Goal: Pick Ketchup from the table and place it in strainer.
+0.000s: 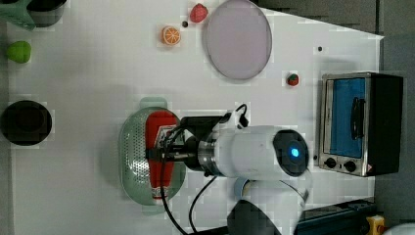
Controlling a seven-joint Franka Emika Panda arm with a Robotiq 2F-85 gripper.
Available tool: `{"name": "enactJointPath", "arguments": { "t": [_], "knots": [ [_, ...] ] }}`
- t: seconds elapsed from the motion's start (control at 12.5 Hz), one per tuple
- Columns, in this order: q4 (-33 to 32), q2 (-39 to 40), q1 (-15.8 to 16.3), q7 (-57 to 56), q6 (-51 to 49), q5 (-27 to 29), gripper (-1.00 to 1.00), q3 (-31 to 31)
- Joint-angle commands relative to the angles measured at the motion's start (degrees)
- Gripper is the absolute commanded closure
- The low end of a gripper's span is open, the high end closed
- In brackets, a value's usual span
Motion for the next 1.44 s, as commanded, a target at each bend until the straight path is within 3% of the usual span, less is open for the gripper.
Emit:
{"name": "enactJointPath", "arguments": {
  "t": [0.08,0.32,0.64,1.04,1.44],
  "knots": [
    [0.9,2.3,0.2,4.5,2.4,-2.3,-0.30,-1.9],
    [1.6,4.2,0.1,4.7,5.9,-4.2,-1.00,-2.6],
    [3.6,-3.0,-1.2,13.4,2.2,-3.4,-1.00,-2.6],
    [6.1,-17.5,-8.9,14.1,-12.7,-3.1,-1.00,-4.6],
    [10.6,-28.2,-14.8,14.0,-31.1,1.3,-1.00,-15.0]
  ]
}}
